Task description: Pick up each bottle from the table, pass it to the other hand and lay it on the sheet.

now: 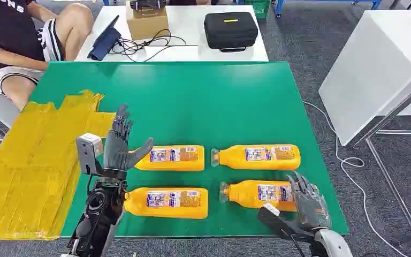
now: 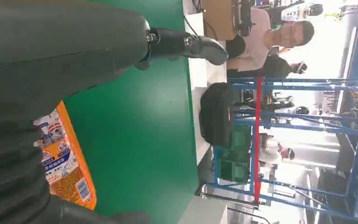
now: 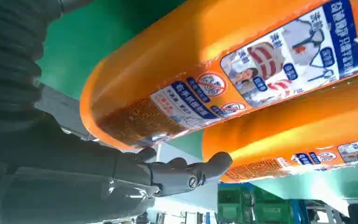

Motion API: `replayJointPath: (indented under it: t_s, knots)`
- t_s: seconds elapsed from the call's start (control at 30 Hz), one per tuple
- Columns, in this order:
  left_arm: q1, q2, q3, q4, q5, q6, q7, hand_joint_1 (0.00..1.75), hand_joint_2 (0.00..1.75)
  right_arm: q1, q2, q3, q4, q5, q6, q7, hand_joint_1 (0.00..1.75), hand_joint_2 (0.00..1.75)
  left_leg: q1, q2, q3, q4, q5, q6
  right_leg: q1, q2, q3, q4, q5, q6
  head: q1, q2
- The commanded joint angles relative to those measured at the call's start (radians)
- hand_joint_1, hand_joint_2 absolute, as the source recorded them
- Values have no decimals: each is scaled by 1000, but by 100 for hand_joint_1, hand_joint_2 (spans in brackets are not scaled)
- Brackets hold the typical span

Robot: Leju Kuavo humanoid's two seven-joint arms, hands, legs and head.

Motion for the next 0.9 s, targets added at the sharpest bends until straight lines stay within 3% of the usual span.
replayJointPath:
  t_s: [0.03, 0.17, 0.37, 0.4, 0.57, 0.67, 0.87, 0.9]
  knots:
    - [-20, -11, 43, 56, 1, 1, 10, 0, 175, -45, 3, -18, 119, 4, 15, 5, 0, 175, 0, 1, 5, -2, -1, -1, 0, 0, 5, -2, -1, 0, 0, 0]
    - [-1, -9, 47, 52, 2, 3, 11, 0, 175, -40, 18, -60, 125, 4, 24, 18, 0, 175, 0, 1, 10, -3, -3, -2, 0, -1, 10, -4, -3, 1, 0, 0]
    - [6, -9, 47, 54, 3, 3, 11, 0, 175, -40, 28, -80, 127, 10, 31, 21, 0, 175, 0, 0, 4, -1, -1, -1, 0, -1, 4, -2, -1, 0, 0, 0]
    - [6, -9, 47, 54, 3, 3, 11, 0, 175, -40, 28, -80, 127, 10, 31, 21, 0, 175, 0, 0, 10, -2, -3, -1, 0, -1, 10, -3, -3, 1, 0, 0]
    - [2, -13, 46, 71, 3, 4, 12, 0, 175, -60, 37, -115, 165, 24, 42, 26, 0, 175, 0, 0, 3, -1, -1, -1, 0, -1, 4, -2, 0, 0, 0, 0]
    - [-3, -15, 50, 76, 4, 5, 12, 0, 175, -71, 34, -126, 188, 30, 47, 25, 0, 175, 0, 1, 10, -3, -2, -1, 0, -1, 10, -4, -2, 1, 0, 0]
    - [3, -16, 54, 77, 5, 7, 13, 0, 175, -68, 33, -135, 196, 35, 49, 26, 0, 175, 1, 0, 5, -1, -1, -1, 1, -1, 5, -2, -1, 0, 0, 0]
    - [3, -16, 54, 77, 5, 7, 13, 0, 175, -68, 33, -135, 196, 35, 49, 26, 0, 175, 1, 0, 10, -3, -3, -2, 1, -2, 11, -4, -2, 0, 0, 0]
